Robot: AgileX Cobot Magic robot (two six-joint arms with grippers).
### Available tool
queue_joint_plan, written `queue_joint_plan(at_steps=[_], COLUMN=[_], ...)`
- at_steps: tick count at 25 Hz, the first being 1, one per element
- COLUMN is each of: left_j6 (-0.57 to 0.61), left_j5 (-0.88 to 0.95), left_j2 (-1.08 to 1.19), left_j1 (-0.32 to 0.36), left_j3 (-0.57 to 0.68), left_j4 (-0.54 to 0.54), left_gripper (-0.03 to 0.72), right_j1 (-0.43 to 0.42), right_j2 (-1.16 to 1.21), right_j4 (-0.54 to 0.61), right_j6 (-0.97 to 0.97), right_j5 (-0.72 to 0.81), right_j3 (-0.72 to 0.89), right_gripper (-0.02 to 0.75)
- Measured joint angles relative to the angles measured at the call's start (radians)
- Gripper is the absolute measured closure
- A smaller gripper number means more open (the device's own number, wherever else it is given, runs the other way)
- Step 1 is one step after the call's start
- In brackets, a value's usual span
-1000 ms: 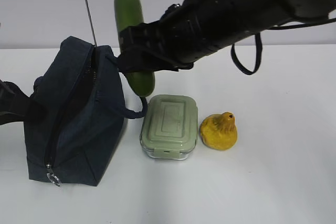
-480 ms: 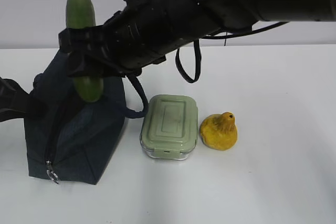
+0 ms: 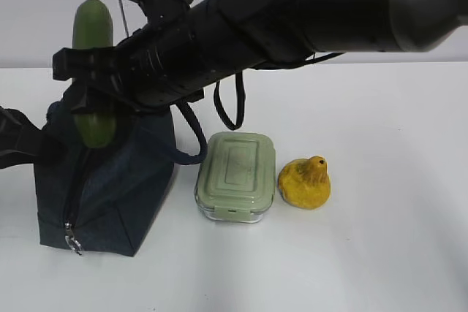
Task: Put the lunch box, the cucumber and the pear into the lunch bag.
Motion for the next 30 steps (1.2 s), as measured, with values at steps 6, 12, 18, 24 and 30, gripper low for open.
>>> queue_joint_plan(at_steps=[6,12,18,24,30], left_j6=[0.000,0.000,0.001,0.001,0.001], left_j5=[-0.001,-0.008,-0.017,-0.020,-0.021], left_j2=[0.000,0.000,0.000,0.000,0.000], left_j1=[0.000,0.000,0.000,0.000,-0.001], left_j3=[0.000,0.000,0.000,0.000,0.000], left_j4=[-0.004,-0.005,-0.017,-0.022,-0.026], left_gripper=[0.685,0.685,0.685,0.685,0.685], right_j1=[0.001,0.001,0.001,0.001,0.001], right_j2=[0.056,0.076,0.076,0.076,0.076], right_j4=[0.000,-0.031,-0.223,-0.436,-0.545], right_j6=[-0.002,-0.002,0.136,0.305,0.389], right_j5=[-0.013,-0.017,-0.001,0.046,0.086], right_j3=[0.000,0.000,0.000,0.000,0.000], right_gripper=[0.388,0.388,0.390,0.390,0.390])
